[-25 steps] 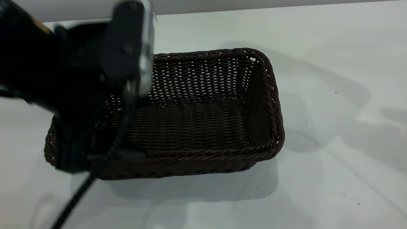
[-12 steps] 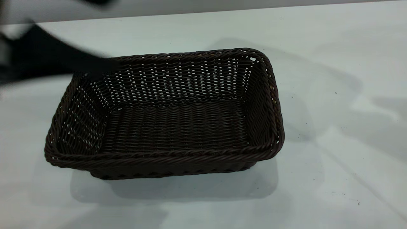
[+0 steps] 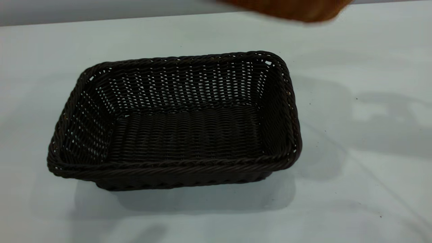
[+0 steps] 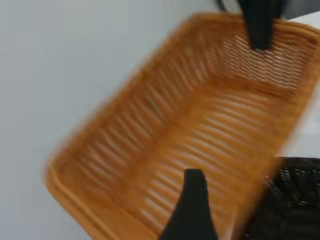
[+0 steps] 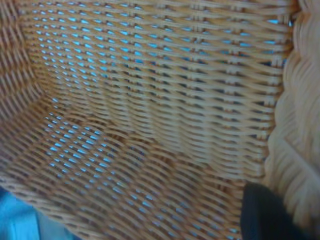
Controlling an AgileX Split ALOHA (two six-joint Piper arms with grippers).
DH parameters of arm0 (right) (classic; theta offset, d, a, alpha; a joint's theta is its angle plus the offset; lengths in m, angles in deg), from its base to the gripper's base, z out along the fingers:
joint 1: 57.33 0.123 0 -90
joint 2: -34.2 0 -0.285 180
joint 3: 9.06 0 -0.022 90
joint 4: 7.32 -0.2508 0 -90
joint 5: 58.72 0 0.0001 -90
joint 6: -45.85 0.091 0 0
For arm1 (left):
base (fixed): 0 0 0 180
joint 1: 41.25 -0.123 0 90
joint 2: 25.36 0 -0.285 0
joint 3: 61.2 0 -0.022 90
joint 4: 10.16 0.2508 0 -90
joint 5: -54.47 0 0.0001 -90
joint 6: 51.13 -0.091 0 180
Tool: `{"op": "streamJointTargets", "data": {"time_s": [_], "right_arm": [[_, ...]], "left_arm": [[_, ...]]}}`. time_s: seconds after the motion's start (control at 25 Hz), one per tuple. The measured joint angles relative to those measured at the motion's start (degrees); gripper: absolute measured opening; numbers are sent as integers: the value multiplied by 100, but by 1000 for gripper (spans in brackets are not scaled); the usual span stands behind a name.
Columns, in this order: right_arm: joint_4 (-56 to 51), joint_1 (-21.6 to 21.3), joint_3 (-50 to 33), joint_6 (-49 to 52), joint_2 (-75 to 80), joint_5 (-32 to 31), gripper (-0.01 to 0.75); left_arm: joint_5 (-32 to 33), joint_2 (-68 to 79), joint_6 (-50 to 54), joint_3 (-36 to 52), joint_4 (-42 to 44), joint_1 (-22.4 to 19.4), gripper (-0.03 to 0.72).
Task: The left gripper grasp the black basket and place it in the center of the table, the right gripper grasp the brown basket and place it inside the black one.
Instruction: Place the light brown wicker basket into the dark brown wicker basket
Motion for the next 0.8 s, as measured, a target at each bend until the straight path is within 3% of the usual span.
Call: {"op": "streamJointTargets", "data": {"time_s": [0.12, 0.48, 0.8], "right_arm": [[203, 329, 0, 27, 278, -185, 107], [218, 1101, 10, 174, 1026, 154, 107], [222, 1301, 421, 173, 1455, 218, 107]], "left_arm": [[-198, 21, 0, -148, 0, 0, 554], [-776, 25, 0, -226, 0, 0, 554], [-800, 25, 0, -226, 20, 0, 554]]}}
